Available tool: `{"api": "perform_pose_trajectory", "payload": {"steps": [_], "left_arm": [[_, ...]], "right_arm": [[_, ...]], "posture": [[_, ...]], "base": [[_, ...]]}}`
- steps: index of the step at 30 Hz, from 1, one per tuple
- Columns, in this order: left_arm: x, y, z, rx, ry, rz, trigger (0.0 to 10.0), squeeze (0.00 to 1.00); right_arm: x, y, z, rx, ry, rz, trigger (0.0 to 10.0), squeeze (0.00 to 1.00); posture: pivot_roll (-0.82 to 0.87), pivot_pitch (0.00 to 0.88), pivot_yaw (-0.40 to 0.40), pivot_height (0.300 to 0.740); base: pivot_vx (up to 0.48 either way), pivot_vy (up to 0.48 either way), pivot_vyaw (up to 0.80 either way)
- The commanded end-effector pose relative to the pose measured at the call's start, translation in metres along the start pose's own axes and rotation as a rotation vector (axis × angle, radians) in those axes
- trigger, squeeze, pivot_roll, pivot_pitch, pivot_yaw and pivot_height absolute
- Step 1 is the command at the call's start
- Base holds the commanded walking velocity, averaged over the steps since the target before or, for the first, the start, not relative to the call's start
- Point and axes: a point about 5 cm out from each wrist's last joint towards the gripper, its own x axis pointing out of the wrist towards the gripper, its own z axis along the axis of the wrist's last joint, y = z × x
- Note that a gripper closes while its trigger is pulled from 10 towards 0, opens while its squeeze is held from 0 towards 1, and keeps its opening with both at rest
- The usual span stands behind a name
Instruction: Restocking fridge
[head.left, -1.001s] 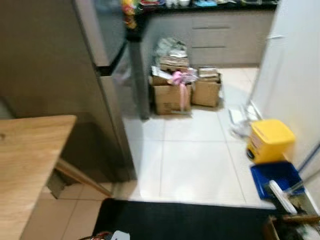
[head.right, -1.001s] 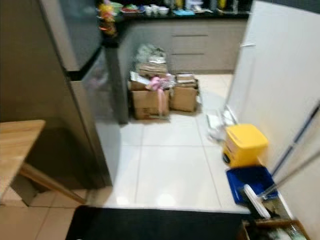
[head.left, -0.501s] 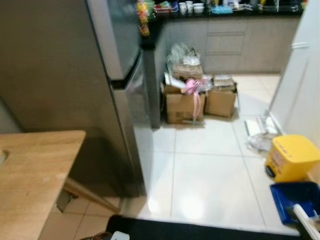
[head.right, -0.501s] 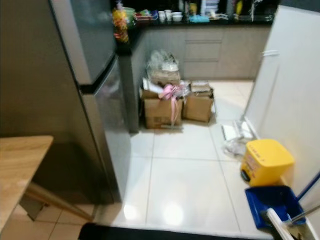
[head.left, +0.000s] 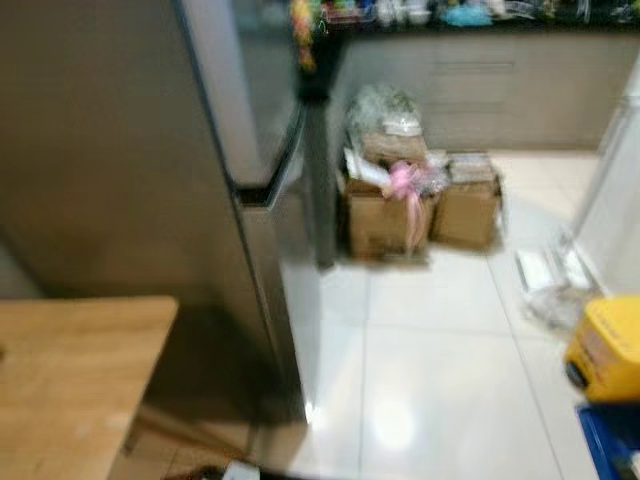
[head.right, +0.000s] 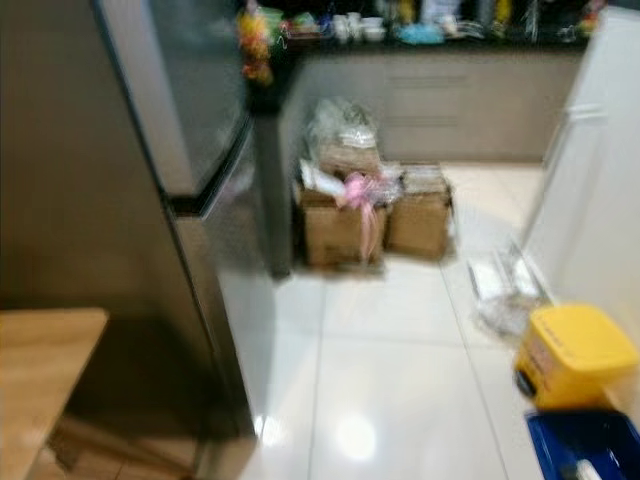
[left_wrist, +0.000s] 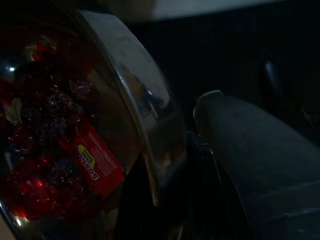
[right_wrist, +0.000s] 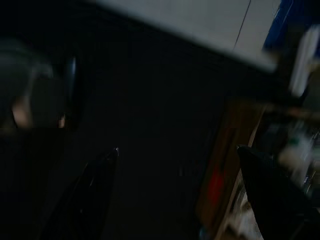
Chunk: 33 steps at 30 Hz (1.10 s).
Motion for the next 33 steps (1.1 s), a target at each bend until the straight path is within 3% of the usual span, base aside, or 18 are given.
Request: {"api": "perform_pose_trajectory", "payload": {"steps": [1,13,33], "left_arm": [[-0.0041,-0.0078,-0.029,-0.005,0.112,-0.018,10.0,0.0],[-0.0038,-0.0101,-0.0281,-0.036,0.104,-0.041,10.0,0.0],[-0.0037,-0.0079,-0.0267,-0.035,0.102,-0.035,10.0,0.0]], "right_arm": [[-0.0005,0.0086,-0.0076,0.002,0.026,0.022,10.0,0.0],[-0.0005,0.0106,-0.0065,-0.003,0.019,0.036,10.0,0.0],[-0.0003,0.0151,0.0005,-0.027,-0.019,0.106,10.0,0.0]], "posture": [[-0.11,0.0,0.032,0.74],[-0.11,0.0,0.031,0.74],[-0.11,0.0,0.02,0.74]], "base": [[0.0,0.0,0.0],[0.0,0.0,0.0],[0.0,-0.36,0.0]]}}
